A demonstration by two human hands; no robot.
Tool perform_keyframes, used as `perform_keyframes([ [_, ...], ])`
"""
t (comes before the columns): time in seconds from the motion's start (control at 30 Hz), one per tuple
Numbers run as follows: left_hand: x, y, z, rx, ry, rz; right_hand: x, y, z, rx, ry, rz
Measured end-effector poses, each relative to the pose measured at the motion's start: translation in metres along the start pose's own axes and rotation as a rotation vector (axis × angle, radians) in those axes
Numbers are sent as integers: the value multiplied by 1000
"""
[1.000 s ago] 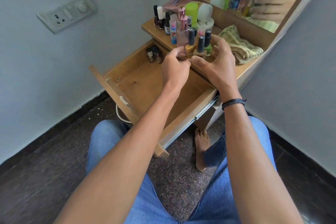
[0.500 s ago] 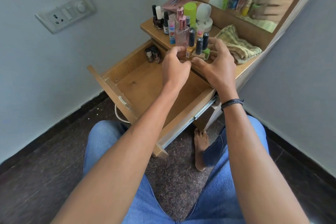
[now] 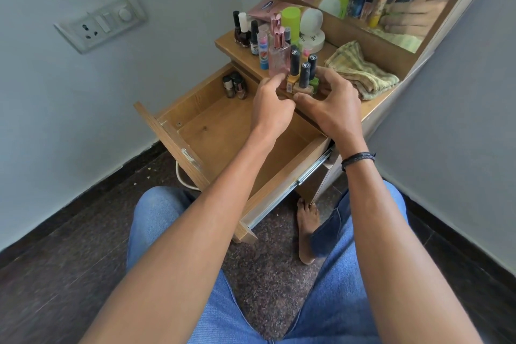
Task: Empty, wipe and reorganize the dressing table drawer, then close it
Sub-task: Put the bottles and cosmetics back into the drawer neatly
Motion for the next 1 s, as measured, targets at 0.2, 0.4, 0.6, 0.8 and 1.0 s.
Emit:
perform_keyframes([
  [0.2,-2,2,3,19,1,75,0,2,-2,67,-23,86],
  [0.4,-6,-1,7,-20,-20,70,-1,2,1,101,-94,169],
  [0.6,-16,-12,8,-76,-19,79,-5,3,6,99,-167,240],
  [0.8,-25,-46,7,18,14,162,-15,17,30,68,-280,292],
  [1.0,-19,-112,19,194,13,151,-27,69,65,102,-298,325],
])
Point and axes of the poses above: each hand's wrist, its own x-axis towards the middle knuckle, its own y-axis out of the palm, z = x × y, the point moved 8 cm from there along x, towards the middle knuckle, and after that the axes turned 12 degrees about -x, right-handed, at the moved point
